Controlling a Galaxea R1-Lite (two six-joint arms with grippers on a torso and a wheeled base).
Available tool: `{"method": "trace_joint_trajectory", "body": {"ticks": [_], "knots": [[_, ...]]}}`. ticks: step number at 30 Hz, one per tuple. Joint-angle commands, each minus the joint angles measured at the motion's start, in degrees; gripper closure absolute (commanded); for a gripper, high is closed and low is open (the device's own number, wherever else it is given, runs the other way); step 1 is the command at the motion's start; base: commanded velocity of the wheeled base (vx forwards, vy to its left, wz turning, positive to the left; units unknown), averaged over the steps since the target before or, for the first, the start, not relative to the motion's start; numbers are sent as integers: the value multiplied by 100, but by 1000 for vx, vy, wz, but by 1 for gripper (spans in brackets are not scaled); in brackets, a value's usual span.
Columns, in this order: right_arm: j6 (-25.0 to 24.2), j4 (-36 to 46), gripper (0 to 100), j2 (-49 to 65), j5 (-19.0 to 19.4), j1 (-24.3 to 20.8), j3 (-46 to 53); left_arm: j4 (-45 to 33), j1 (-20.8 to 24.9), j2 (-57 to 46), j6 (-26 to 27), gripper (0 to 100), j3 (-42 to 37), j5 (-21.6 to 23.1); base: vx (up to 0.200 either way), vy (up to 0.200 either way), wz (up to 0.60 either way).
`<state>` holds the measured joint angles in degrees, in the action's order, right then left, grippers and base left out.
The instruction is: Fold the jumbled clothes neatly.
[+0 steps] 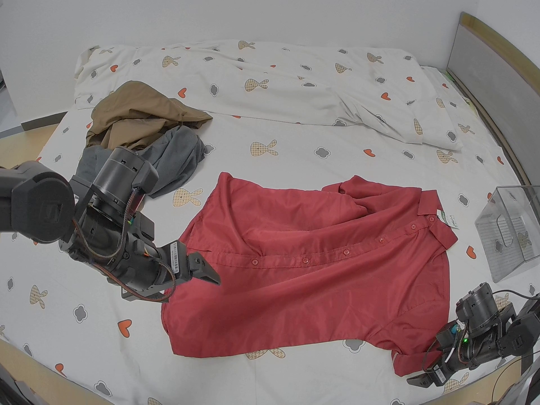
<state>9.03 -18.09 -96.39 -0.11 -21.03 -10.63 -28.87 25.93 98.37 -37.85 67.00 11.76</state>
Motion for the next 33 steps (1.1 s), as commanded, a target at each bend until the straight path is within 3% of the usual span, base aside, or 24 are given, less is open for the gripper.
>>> {"method": "trace_joint_trajectory", "body": {"ticks": [1, 5, 6, 18, 20, 24, 28, 33], "knots": [[2, -54, 0, -512, 2, -24, -9, 13, -9, 7, -3, 0, -20, 1, 0, 0, 0], [2, -212, 0, -600, 11, -33, 35, 13, -9, 7, -3, 0, -20, 1, 0, 0, 0], [28, -256, 100, -600, 11, -24, 43, 13, -9, 16, -3, 0, -20, 1, 0, 0, 0], [11, -248, 100, -530, 125, 143, 140, 13, 0, 34, 6, 0, -20, -7, 0, 0, 0], [11, -230, 100, -468, 301, 178, 167, 13, -9, 51, -3, 0, -20, -7, 0, 0, 0], [37, -212, 100, -187, 1031, 301, 377, 13, 0, 60, 6, 0, -20, -7, 0, 0, 0], [169, -212, 100, -178, 1118, 398, 518, 13, 0, 60, 6, 0, -20, -7, 0, 0, 0], [178, -221, 100, -29, 1496, 547, 782, 13, -9, 60, 6, 0, -20, -7, 0, 0, 0]]}}
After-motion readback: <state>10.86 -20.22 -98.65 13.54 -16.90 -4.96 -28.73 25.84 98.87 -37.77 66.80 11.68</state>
